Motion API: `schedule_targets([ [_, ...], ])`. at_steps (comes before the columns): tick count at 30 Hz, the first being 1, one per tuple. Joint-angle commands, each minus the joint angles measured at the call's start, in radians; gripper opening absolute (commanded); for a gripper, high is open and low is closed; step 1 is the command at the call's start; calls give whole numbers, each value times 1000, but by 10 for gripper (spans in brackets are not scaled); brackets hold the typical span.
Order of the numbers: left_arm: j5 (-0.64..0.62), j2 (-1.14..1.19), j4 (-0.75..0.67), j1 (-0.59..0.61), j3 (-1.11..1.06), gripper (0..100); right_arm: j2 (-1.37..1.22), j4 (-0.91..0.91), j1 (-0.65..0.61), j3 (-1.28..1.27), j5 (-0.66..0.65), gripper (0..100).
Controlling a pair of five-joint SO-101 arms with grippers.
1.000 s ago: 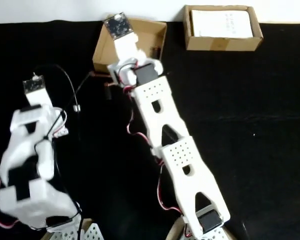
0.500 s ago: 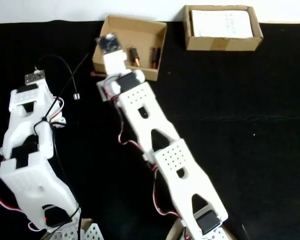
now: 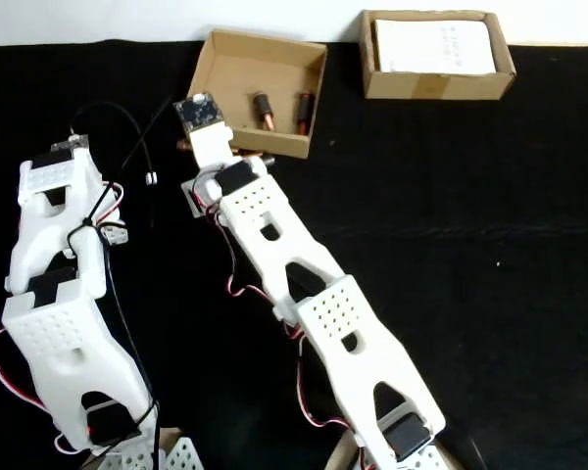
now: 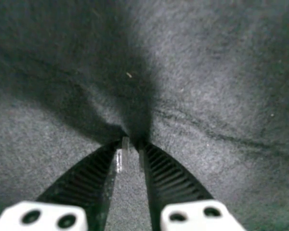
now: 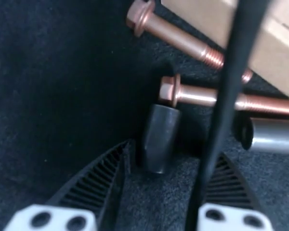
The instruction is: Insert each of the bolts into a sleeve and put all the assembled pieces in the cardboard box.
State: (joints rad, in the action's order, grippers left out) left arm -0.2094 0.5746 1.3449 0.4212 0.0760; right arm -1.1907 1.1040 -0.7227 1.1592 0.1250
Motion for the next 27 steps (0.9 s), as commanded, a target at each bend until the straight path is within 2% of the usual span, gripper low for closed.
schedule_targets([
  [1,-38,12,-3,10,25,18,2,-28,2,-21,8,206],
  [5,-38,13,-3,10,25,10,2,-38,2,-58,8,182],
  [10,-38,13,-3,8,25,10,2,-39,12,-61,2,22],
  [15,-38,13,-3,10,27,10,12,-12,30,-59,0,15],
  [19,-38,15,-3,10,27,10,35,131,28,-1,-3,15],
  [27,-38,15,-3,10,27,10,111,515,28,136,-137,15],
])
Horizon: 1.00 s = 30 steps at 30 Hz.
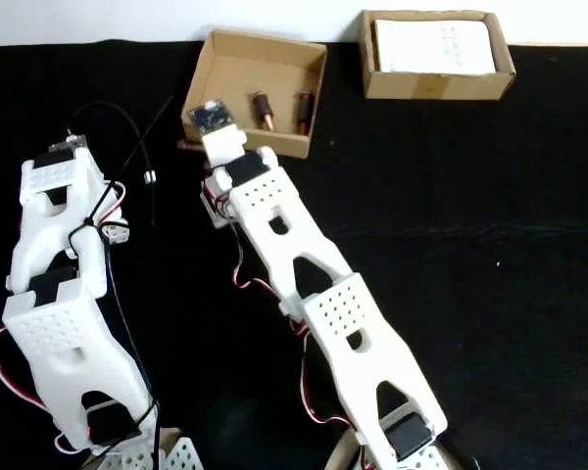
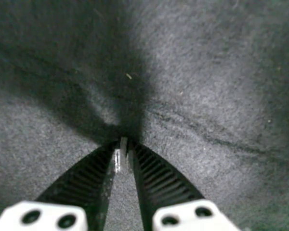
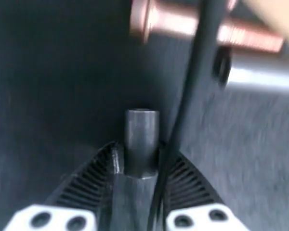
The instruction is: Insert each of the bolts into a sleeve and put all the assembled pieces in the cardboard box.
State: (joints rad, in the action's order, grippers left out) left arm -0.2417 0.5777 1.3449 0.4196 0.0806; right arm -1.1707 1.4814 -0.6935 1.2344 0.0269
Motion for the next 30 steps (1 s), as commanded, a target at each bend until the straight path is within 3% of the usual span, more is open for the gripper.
schedule_targets([
  [1,-6,12,-3,12,22,10,102,193,-1,73,-49,15],
  [3,-6,12,-3,12,22,10,119,285,-1,79,-66,15],
  [7,-5,12,-3,12,22,10,191,282,28,4,-48,15],
  [15,-3,10,-3,12,21,10,397,280,30,-430,-49,20],
  [19,-3,10,-3,12,21,10,384,278,44,-541,-46,107],
  [24,-5,10,-3,12,21,10,302,277,50,-504,-48,238],
  [30,-5,10,-3,10,21,10,232,277,50,-475,-48,256],
])
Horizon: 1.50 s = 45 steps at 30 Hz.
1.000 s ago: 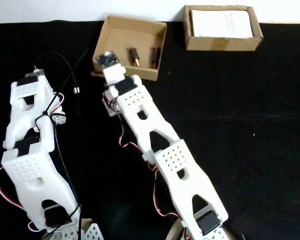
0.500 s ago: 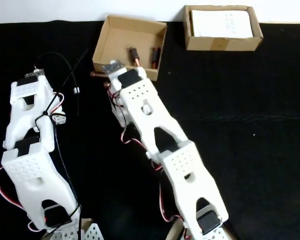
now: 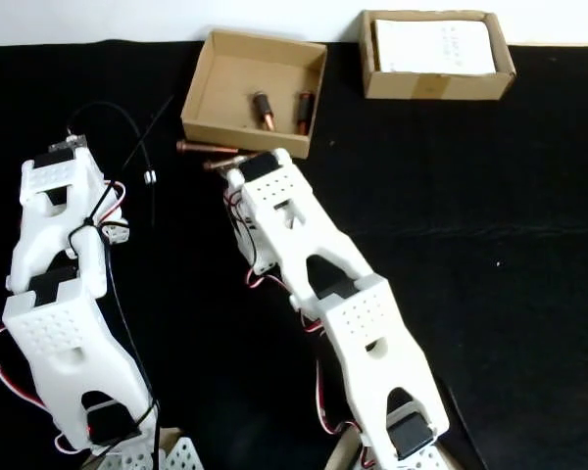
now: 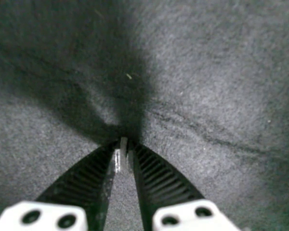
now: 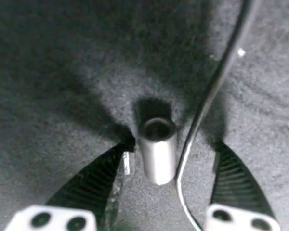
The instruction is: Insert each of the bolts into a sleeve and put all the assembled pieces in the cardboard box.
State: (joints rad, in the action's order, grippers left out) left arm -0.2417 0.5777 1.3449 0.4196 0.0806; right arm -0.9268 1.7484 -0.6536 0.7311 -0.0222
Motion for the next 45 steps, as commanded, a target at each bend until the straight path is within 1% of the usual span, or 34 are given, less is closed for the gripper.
schedule_targets([
  [1,-5,10,-3,10,21,10,-18,10,10,28,2,256],
  [9,-5,10,-3,10,21,10,-27,10,8,28,0,253],
  [11,-5,10,-3,10,21,10,-27,10,8,28,0,214],
  [14,-3,10,-3,10,19,10,-28,10,8,28,-9,98],
  [16,-3,10,-3,10,19,10,-22,12,8,24,-51,33],
  [22,-2,8,-3,12,19,10,-10,13,21,30,-57,19],
  [26,-2,5,3,10,22,10,101,15,81,21,-57,19],
  [28,-5,4,57,-13,36,10,182,15,142,5,-60,19],
  [31,-14,-28,152,-90,102,10,295,13,251,-79,-74,19],
  [34,-66,-73,215,-185,205,17,369,12,369,-188,-95,19],
  [38,-180,-65,261,-315,383,114,384,-22,515,-265,-92,20],
  [41,-318,-4,269,-372,513,159,384,-74,584,-298,-98,22],
  [45,-549,102,270,-398,661,197,380,-185,598,-380,-91,19],
])
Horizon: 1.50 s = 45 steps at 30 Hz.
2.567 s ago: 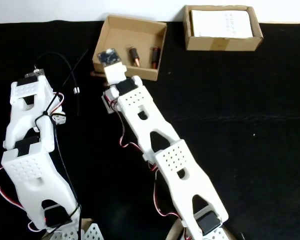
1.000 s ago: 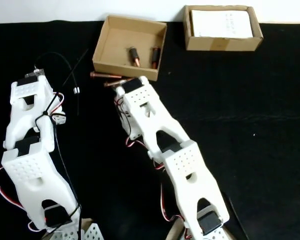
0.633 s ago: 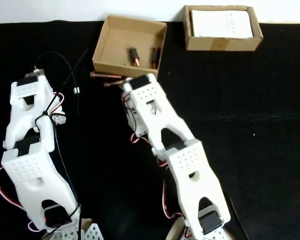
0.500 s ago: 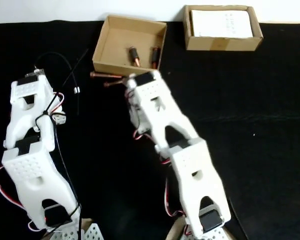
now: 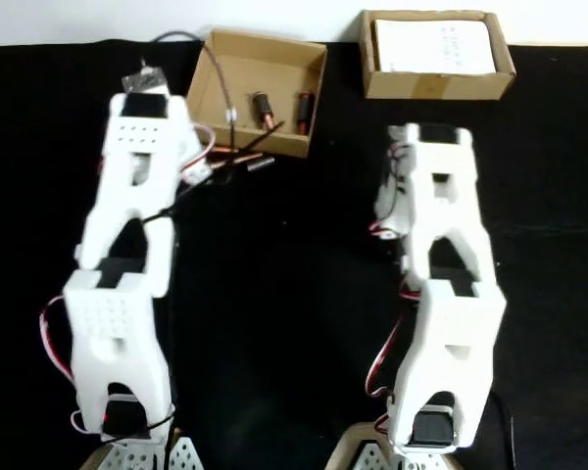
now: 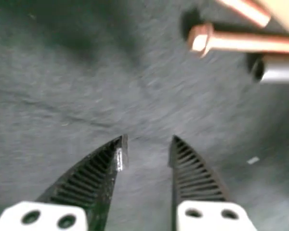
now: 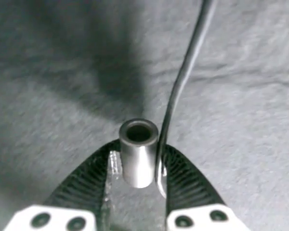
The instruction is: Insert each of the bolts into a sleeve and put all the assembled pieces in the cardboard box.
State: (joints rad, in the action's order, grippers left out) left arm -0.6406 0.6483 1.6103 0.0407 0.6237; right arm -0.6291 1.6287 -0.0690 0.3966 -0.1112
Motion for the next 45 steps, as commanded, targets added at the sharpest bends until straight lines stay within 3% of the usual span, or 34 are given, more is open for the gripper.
schedule_targets([
  [1,-199,54,9,-25,148,206,87,-102,13,-81,0,19],
  [3,-275,94,29,-33,203,223,90,-188,12,-147,49,19],
  [6,-290,139,37,-47,277,227,88,-326,12,-234,115,19],
  [11,-348,157,31,-47,381,227,97,-536,10,-380,135,19],
  [18,-433,223,29,-44,395,225,136,-605,7,-441,130,19],
  [23,-480,325,-48,-48,409,224,134,-607,7,-435,130,19],
  [30,-566,407,-69,-48,553,224,134,-607,7,-435,130,19],
  [45,-574,593,-127,-41,636,210,133,-607,7,-435,130,19],
])
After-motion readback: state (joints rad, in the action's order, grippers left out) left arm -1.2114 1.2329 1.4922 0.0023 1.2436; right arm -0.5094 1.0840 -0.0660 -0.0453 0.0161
